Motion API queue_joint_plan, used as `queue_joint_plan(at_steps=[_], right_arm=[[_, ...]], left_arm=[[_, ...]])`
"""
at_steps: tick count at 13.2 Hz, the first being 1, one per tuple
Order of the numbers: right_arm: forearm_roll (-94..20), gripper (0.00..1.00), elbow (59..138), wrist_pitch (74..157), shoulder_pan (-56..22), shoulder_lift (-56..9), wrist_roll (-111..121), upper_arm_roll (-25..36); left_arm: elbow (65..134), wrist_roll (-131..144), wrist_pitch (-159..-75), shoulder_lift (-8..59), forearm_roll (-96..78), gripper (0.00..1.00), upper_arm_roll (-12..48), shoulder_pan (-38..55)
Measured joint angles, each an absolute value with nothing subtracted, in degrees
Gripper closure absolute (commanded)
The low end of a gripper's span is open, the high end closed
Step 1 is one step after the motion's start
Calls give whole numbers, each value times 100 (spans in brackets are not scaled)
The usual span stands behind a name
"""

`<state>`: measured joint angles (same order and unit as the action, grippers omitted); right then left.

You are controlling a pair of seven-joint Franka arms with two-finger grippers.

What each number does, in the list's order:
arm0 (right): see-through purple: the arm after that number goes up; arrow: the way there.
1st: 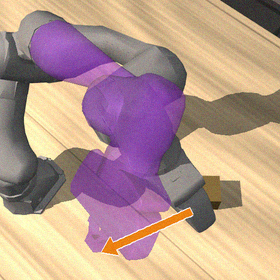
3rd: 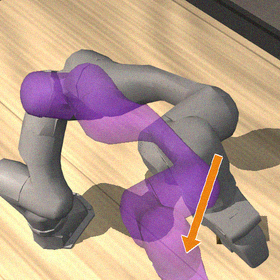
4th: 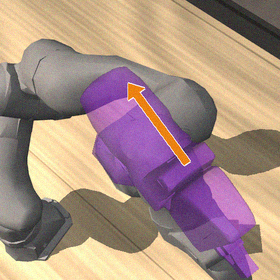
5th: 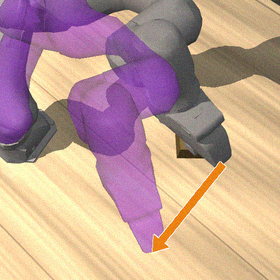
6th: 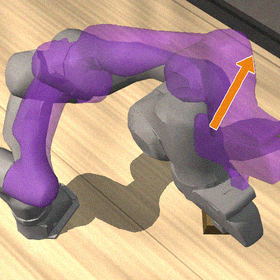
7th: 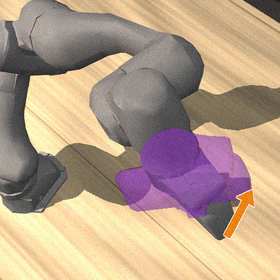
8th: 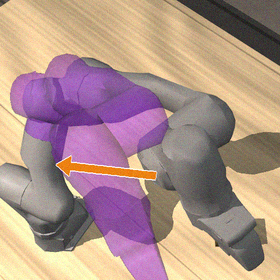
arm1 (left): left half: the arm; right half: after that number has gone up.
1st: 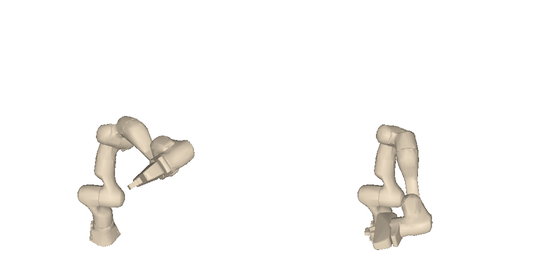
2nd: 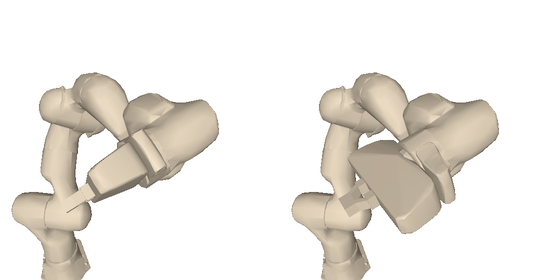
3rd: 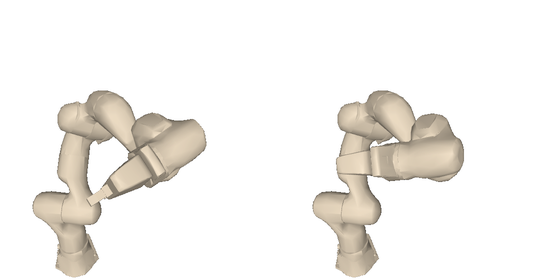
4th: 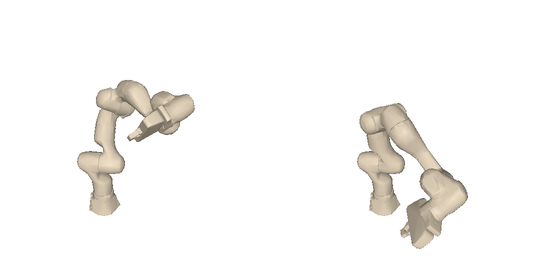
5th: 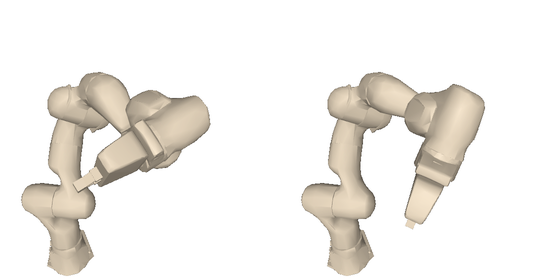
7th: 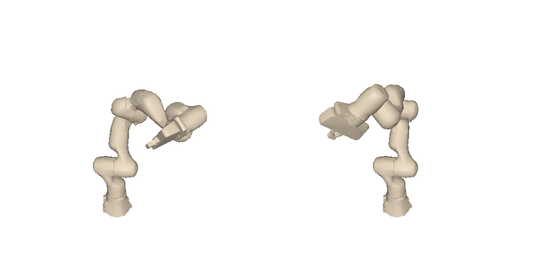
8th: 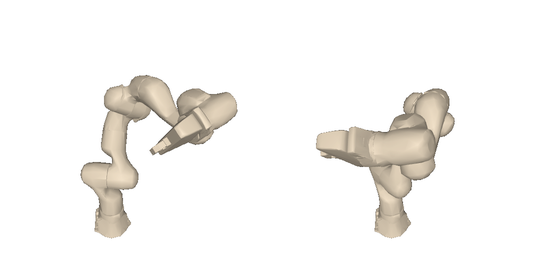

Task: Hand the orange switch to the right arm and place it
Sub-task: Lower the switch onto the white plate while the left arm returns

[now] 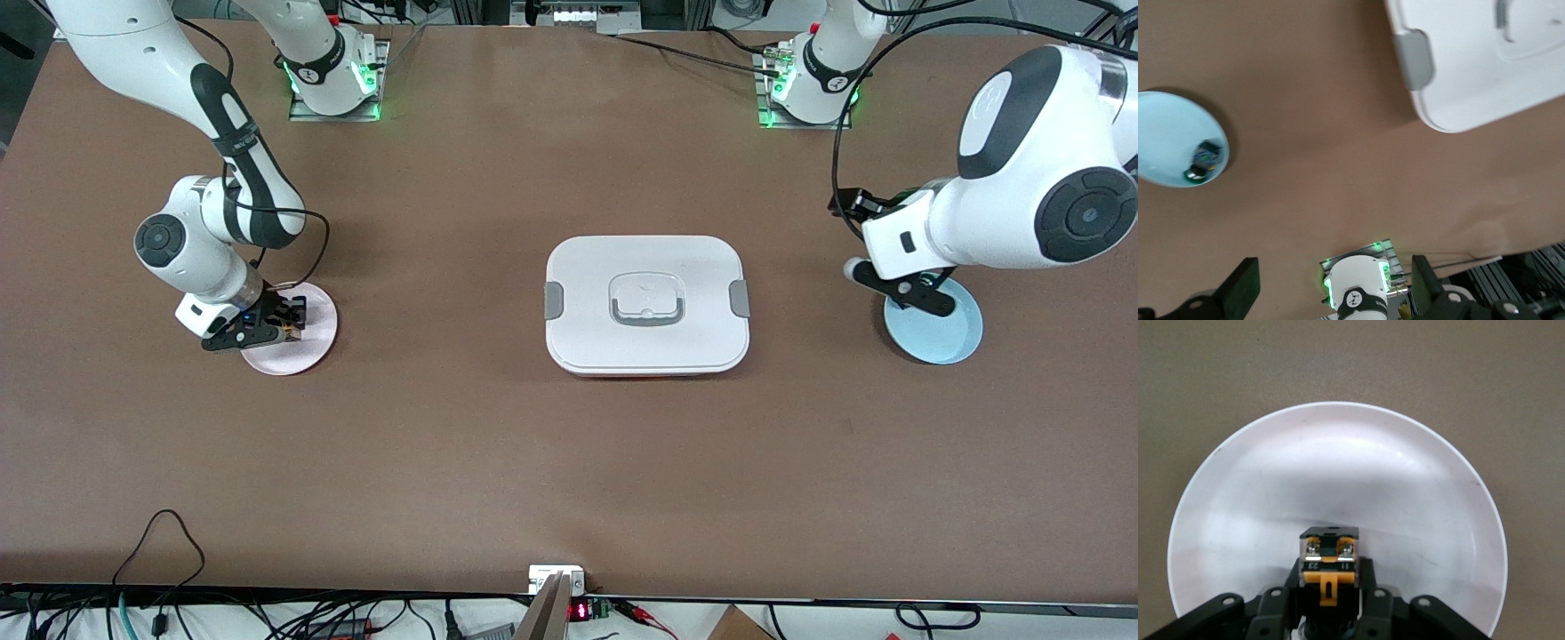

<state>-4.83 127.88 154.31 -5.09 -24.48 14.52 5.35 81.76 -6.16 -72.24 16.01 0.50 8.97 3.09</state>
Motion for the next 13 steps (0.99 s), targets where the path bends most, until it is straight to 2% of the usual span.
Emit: queue_joint_plan(at_steps=[2,7,9,11,13], right_arm=[[-483,0,12653,15326,-502,-2383,1449,540],[-461,0,11904,13622,-554,-1496,1453,530],[-443,0,11741,13073,-571,-1028,1454,524],[-437,0,11438,12256,-587,-635,1454,522],[-436,0,10944,11370,-598,-406,1454,520]], left_arm=[[7832,-483,-7224,1599,343,0,892,295],[7484,-60,-7304,1451,482,0,711,263],[7874,469,-7878,1051,428,0,506,237],[8757,1116,-8796,422,422,0,380,180],[9424,1260,-9193,5,410,0,298,99]])
